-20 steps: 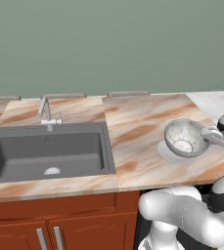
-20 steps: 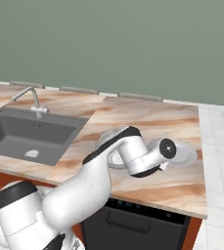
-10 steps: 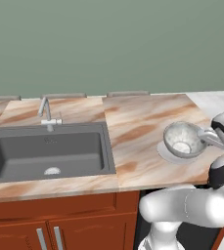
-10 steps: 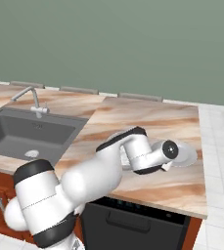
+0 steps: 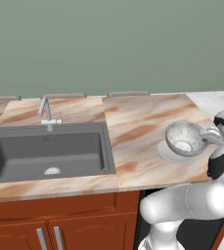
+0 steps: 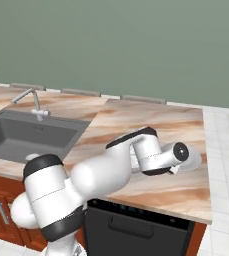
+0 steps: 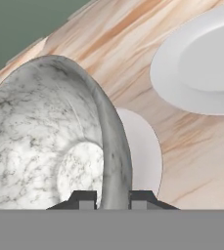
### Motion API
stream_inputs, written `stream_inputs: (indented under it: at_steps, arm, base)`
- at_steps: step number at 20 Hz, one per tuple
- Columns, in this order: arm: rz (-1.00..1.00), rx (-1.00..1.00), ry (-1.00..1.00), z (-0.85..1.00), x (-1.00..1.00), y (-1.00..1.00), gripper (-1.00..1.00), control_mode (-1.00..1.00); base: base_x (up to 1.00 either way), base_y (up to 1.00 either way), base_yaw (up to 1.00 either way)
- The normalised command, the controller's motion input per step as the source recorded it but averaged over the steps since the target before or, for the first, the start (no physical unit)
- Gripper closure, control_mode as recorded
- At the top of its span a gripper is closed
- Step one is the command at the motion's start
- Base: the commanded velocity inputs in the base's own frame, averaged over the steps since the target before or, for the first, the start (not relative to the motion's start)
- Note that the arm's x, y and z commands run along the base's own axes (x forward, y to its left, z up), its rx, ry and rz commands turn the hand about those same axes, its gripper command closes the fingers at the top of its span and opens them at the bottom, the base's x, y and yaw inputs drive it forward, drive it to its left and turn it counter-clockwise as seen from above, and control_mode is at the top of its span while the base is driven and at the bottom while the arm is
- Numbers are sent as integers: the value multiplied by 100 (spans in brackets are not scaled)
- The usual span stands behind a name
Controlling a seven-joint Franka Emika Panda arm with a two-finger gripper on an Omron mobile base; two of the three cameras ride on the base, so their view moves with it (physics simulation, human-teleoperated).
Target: Move the bowls from the cabinet to the plates on the dining table.
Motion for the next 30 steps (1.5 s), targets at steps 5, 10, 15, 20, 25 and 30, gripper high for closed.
stream_inputs:
  at_steps: [5,10,15,20,25,30]
  arm:
    - [0,0,0,-16,32,3,100,-100]
    - [0,0,0,-19,35,5,100,-100]
    - [0,-1,0,-24,21,0,100,-100]
    - [0,0,0,-27,20,-1,100,-100]
    - [0,0,0,-28,28,0,100,-100]
    - [0,0,1,-4,5,0,100,-100]
  base:
    - [0,0,0]
    - [0,0,0]
    - [0,0,0]
    - [0,0,0]
    - [0,0,0]
    - [0,0,0]
